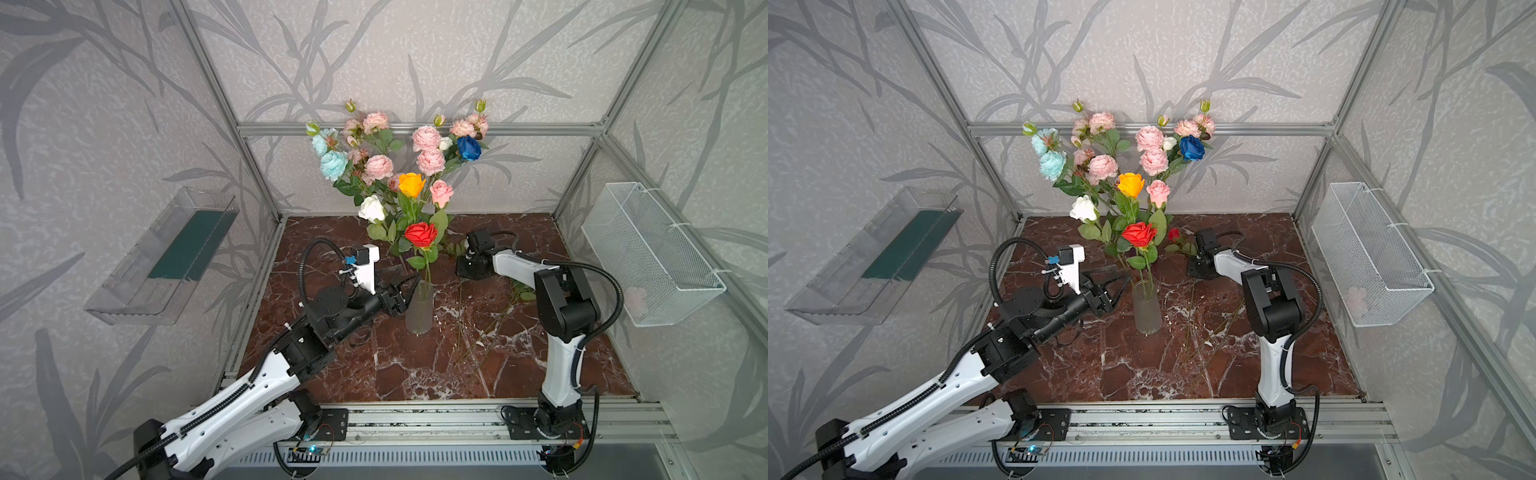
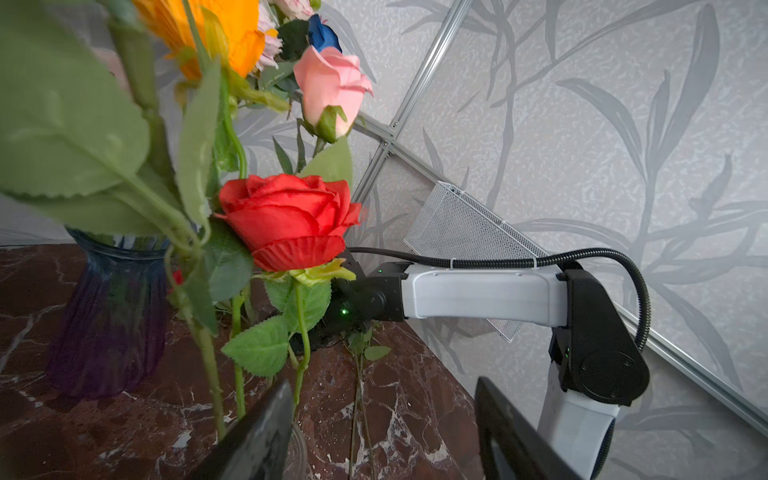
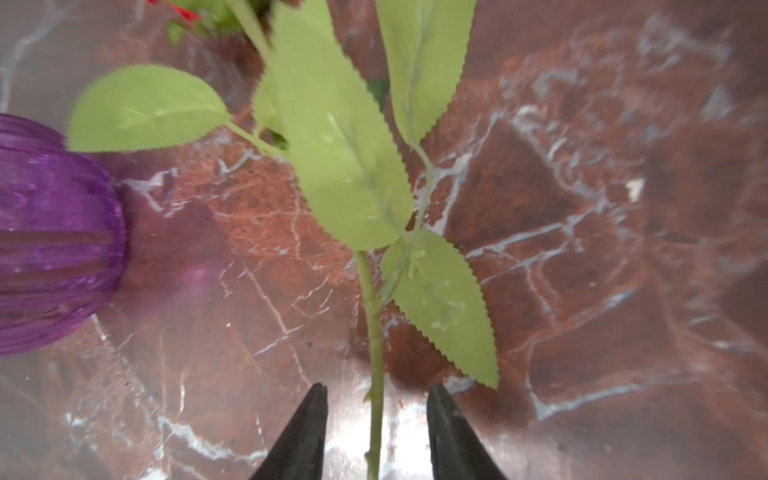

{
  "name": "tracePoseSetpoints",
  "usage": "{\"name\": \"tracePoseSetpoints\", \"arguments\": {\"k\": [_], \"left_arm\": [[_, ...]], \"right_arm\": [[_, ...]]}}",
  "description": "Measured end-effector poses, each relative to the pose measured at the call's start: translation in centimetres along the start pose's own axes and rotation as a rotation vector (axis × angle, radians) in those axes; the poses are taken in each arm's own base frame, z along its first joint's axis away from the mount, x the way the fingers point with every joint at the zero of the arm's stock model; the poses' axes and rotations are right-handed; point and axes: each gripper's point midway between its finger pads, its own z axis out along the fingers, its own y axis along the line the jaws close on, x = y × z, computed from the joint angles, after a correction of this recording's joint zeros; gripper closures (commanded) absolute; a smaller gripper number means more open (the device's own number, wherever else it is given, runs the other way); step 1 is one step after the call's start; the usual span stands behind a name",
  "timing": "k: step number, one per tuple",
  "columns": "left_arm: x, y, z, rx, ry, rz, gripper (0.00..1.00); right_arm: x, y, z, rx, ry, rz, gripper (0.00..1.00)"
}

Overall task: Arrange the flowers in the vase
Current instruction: 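Grasp the small red rosebud stem with the right gripper while the left reaches forward, then lift the red rosebud toward the cylinder with the right gripper while the left withdraws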

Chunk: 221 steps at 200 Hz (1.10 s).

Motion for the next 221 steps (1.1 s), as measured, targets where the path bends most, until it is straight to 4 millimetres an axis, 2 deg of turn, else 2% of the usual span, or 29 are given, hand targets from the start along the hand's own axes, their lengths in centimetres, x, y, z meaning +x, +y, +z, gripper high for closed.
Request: {"name": "tracePoseSetpoints", "arguments": {"k": [20, 42, 70, 89, 111, 153, 197, 221], "left_arm": [[0.7, -0.2, 0.5, 0.013, 0.027, 0.003, 0.30], [1.1, -0.3, 0.6, 0.021, 0.041, 0.004, 0.30], [1.1, -0.4, 0.6, 0.022, 0.042, 0.006, 0.30], [1.1, -0.4, 0.6, 0.021, 0.040, 0.010, 0.29], [1.0, -0.3, 0.6, 0.014, 0.035, 0.017, 0.29], [-0.1, 0.2, -0.1, -0.026, -0.007, 0.039, 0.29], [-3.1, 2.1, -2.3, -0.163, -0.150, 0.045, 0.25], [-4.5, 4.4, -4.2, -0.298, -0.243, 0.027, 0.20]], "right_arm": [[0.2, -0.1, 0.2, -0.003, 0.010, 0.007, 0.85], [0.1, -0.2, 0.2, -0.010, 0.011, 0.023, 0.98], [0.2, -0.7, -0.3, -0.020, -0.005, 0.051, 1.00], [0.5, -0.9, -1.7, -0.028, -0.025, 0.063, 1.00], [0.1, -0.4, -4.9, -0.058, -0.093, 0.064, 1.00], [-1.6, 1.2, -12.9, -0.158, -0.321, 0.065, 1.00], [0.6, 0.1, -18.5, -0.202, -0.483, 0.091, 1.00], [0.2, 0.5, -24.0, -0.256, -0.644, 0.081, 1.00]]}}
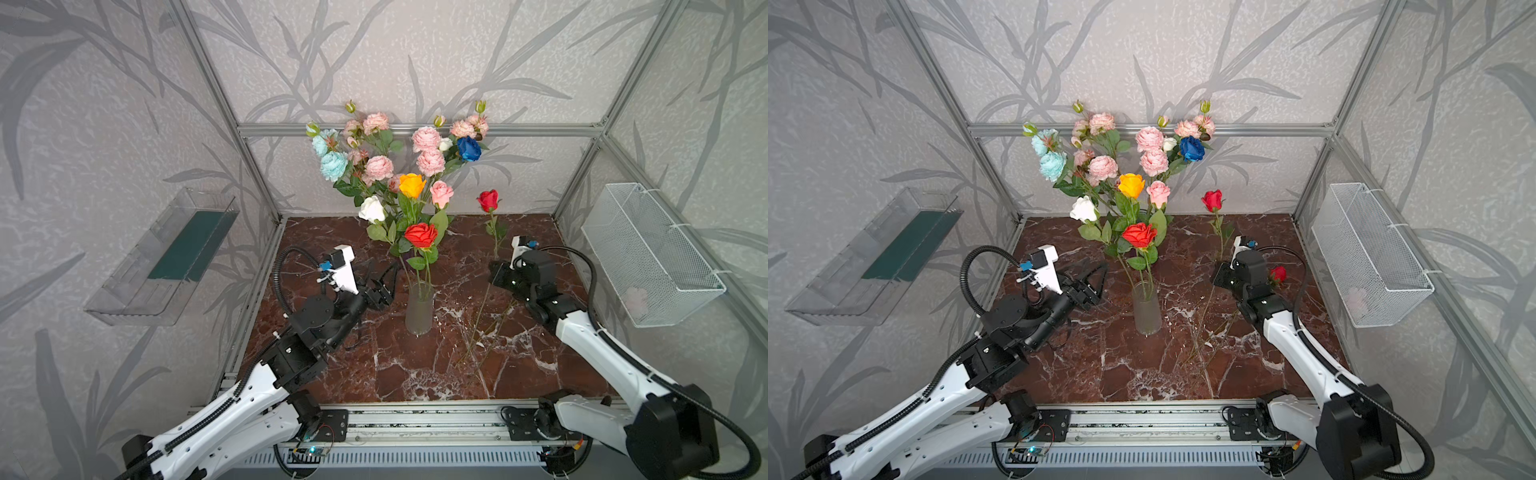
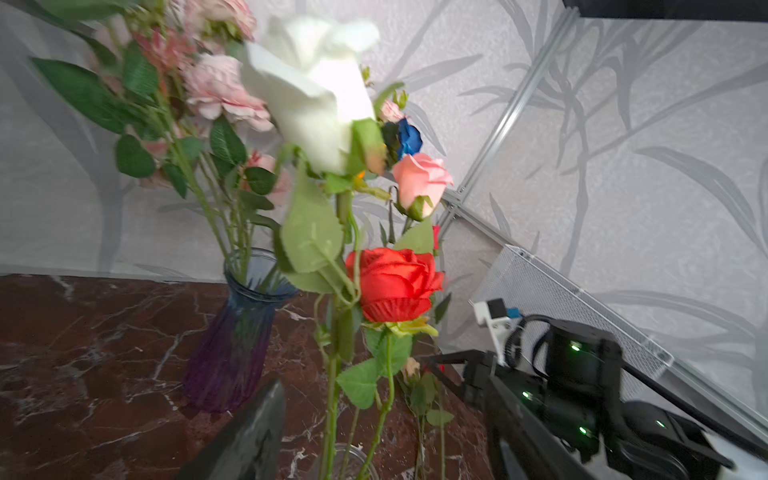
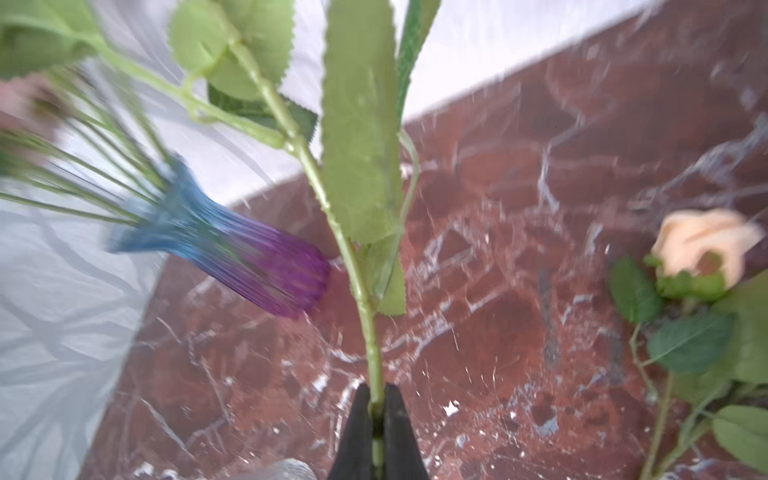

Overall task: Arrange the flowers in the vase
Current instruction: 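Lift the red rosebud toward the cylinder with the right gripper while the left withdraws, then lower the red rosebud stem into the cylinder with the right gripper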

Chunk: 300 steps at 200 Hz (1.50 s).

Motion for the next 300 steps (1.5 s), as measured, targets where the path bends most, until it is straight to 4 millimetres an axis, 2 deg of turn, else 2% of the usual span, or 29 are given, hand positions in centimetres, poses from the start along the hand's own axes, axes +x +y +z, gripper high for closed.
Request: {"name": "tracePoseSetpoints", "arguments": {"k": [34, 56, 94, 122, 151, 191, 239, 263, 300], "left_arm": [[-0.7, 4.0, -0.5, -0.200, -0.075, -0.018, 0.14], [-0.9, 6.2, -0.8, -0.302, -0.105, -0.032, 0.13], [-1.3, 10.1, -0.7, -0.436, -0.143, -0.087, 0.13], [-1.1, 12.4, -0.4, -0.502, -0.141, -0.114, 0.13], [-1.1, 13.1, -0.5, -0.524, -0.142, -0.123, 0.13], [-0.9, 12.8, -0.2, -0.498, -0.126, -0.140, 0.13], [-0.6, 12.5, 0.0, -0.479, -0.112, -0.148, 0.13], [-0.5, 12.4, 0.1, -0.472, -0.107, -0.150, 0.13], [-0.5, 12.4, 0.1, -0.467, -0.104, -0.151, 0.13]], "right_arm": [[-5.8, 4.8, -5.6, -0.183, -0.255, -0.038, 1.00], [-7.4, 8.3, -8.4, -0.300, -0.356, -0.089, 1.00], [-9.1, 14.9, -10.8, -0.450, -0.439, -0.198, 1.00], [-11.2, 19.5, -11.9, -0.534, -0.502, -0.247, 1.00], [-12.2, 22.6, -11.9, -0.578, -0.533, -0.284, 1.00], [-11.5, 25.7, -10.6, -0.606, -0.532, -0.357, 1.00], [-9.4, 26.5, -7.9, -0.590, -0.488, -0.417, 1.00], [-8.8, 26.7, -7.5, -0.586, -0.489, -0.431, 1.00], [-6.7, 27.4, -7.1, -0.601, -0.462, -0.464, 1.00]]}}
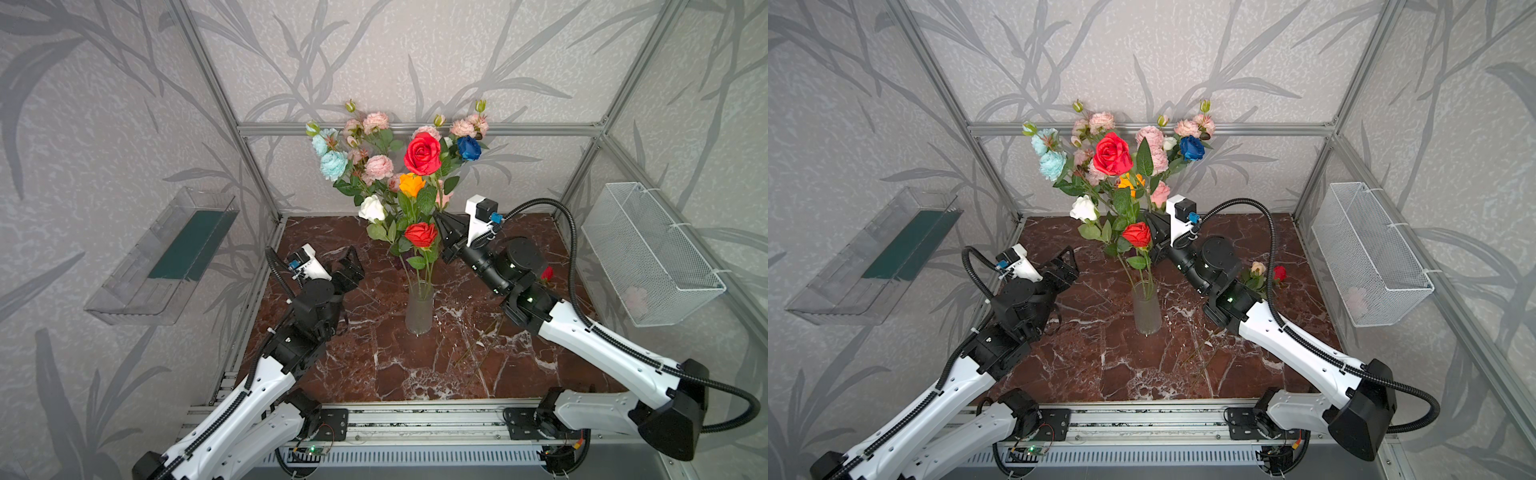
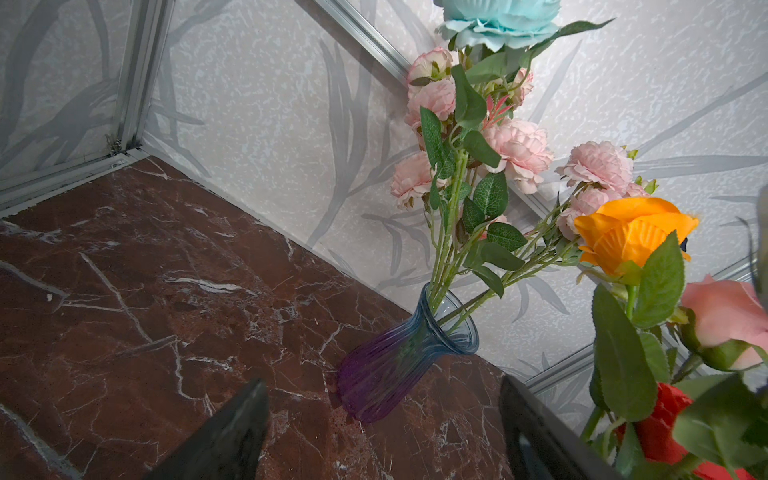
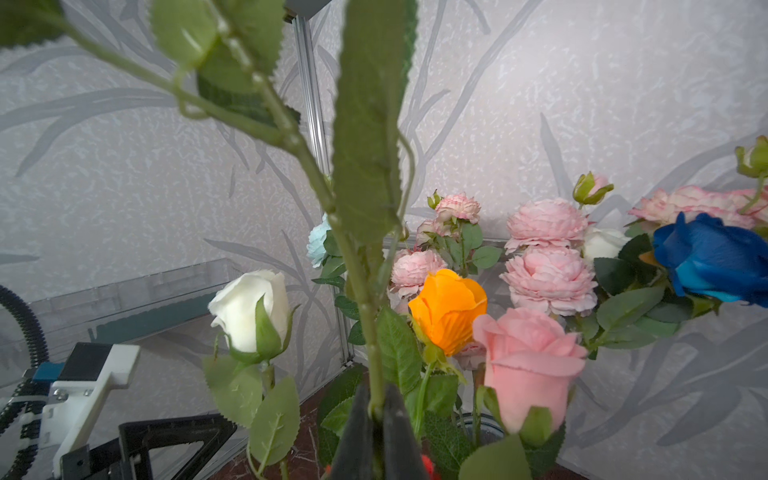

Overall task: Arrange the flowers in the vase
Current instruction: 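Lower the red rosebud stem into the cylinder with the right gripper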

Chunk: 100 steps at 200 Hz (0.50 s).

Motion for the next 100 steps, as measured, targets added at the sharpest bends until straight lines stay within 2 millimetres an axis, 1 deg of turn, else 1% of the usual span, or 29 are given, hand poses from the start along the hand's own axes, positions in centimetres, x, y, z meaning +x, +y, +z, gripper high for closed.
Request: {"name": "tracePoseSetpoints", "arguments": {"k": [17, 20, 28, 45, 55, 73, 100], "left_arm": [[0.0, 0.0, 0.0, 0.001, 0.001, 0.000, 0.13], [0.0, 0.0, 0.0, 0.001, 0.001, 0.000, 0.13], [0.0, 0.0, 0.0, 0.001, 0.001, 0.000, 0.13], [0.1, -0.1, 0.0, 0.004, 0.003, 0.000, 0.13], [0.1, -0.1, 0.0, 0.006, 0.005, -0.001, 0.13], [0.1, -0.1, 0.0, 0.008, 0.007, -0.001, 0.13], [0.2, -0.2, 0.0, 0.014, 0.012, -0.001, 0.13]], "right_arm": [[1.1, 0.8, -0.1, -0.013, 0.022, -0.004, 1.00], [1.4, 1.0, -0.2, -0.017, 0.027, -0.006, 0.99], [2.0, 1.3, -0.3, -0.022, 0.038, -0.007, 0.93], [3.4, 2.1, -0.5, -0.022, 0.065, -0.007, 0.75], [4.3, 2.5, -0.8, -0.017, 0.083, -0.013, 0.70], [5.8, 2.9, -1.1, -0.002, 0.118, -0.026, 0.65], [7.1, 3.0, -1.6, 0.025, 0.150, -0.039, 0.64]]}}
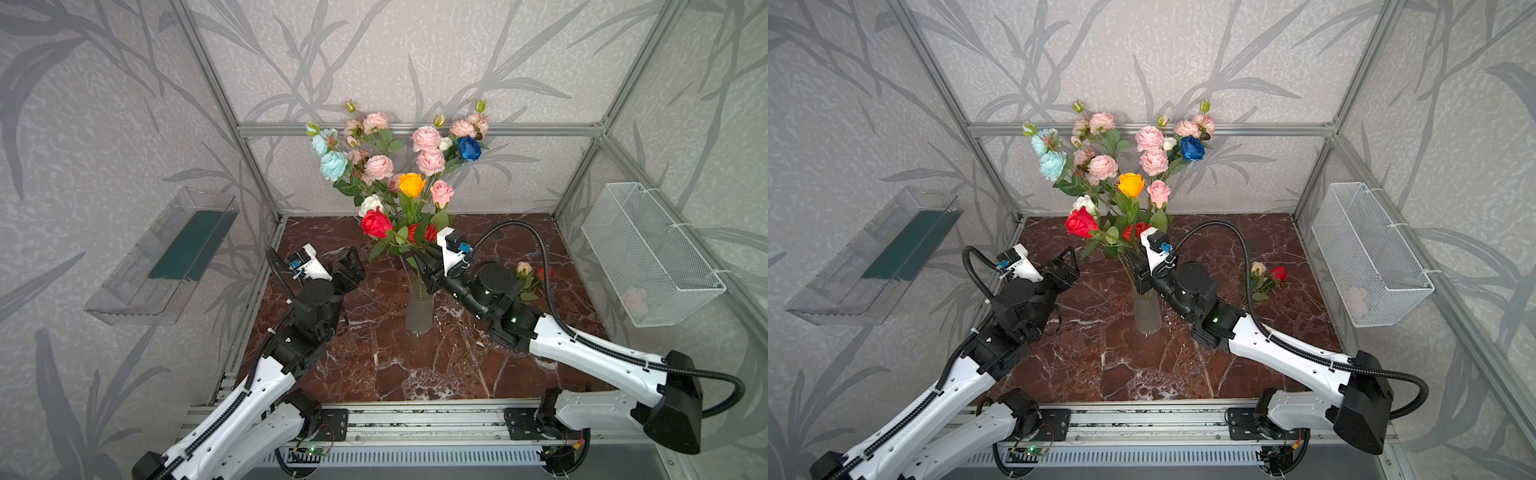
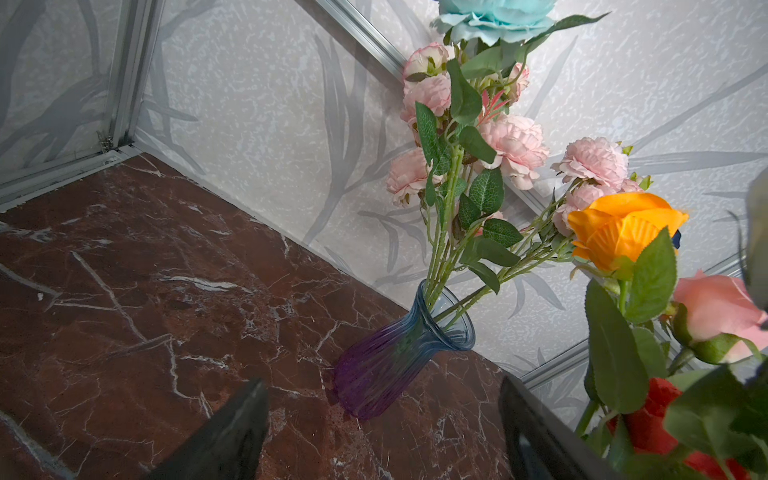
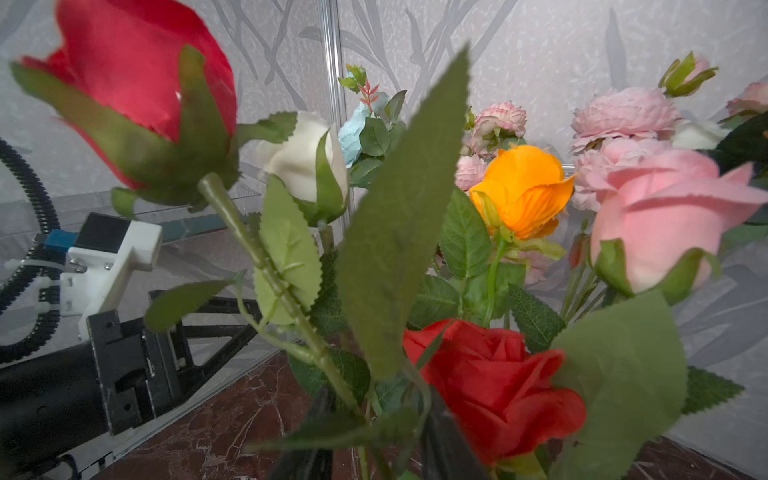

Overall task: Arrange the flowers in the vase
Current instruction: 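Lower the red rosebud stem into the cylinder with the right gripper, then open the right gripper beside the cylinder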

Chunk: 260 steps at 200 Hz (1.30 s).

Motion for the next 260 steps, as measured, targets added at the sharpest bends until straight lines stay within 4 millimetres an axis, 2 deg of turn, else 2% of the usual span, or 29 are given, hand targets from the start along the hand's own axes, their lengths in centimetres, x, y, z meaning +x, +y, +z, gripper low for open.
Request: {"name": "tracePoseSetpoints", "arguments": {"k": [69, 98, 116, 190, 260], "left_arm": [[0.3, -0.1, 0.2, 0.005, 0.012, 0.002, 0.13], [0.7, -0.1, 0.3, 0.006, 0.023, 0.002, 0.13], [0.8, -0.2, 0.4, 0.011, 0.029, -0.002, 0.13], [0.9, -0.3, 0.4, 0.018, 0.037, -0.014, 0.14], [1.0, -0.3, 0.4, 0.017, 0.038, -0.014, 0.14]], "right_arm": [[1.4, -0.9, -0.7, 0.056, 0.052, 0.001, 0.56], [3.0, -0.6, -1.7, 0.052, 0.104, 0.005, 0.53], [3.3, -0.3, -2.4, 0.042, 0.130, 0.009, 0.51], [1.4, -0.7, -5.5, 0.038, 0.127, 0.031, 0.51], [0.2, -2.7, -7.5, 0.124, 0.123, 0.011, 0.51]]}}
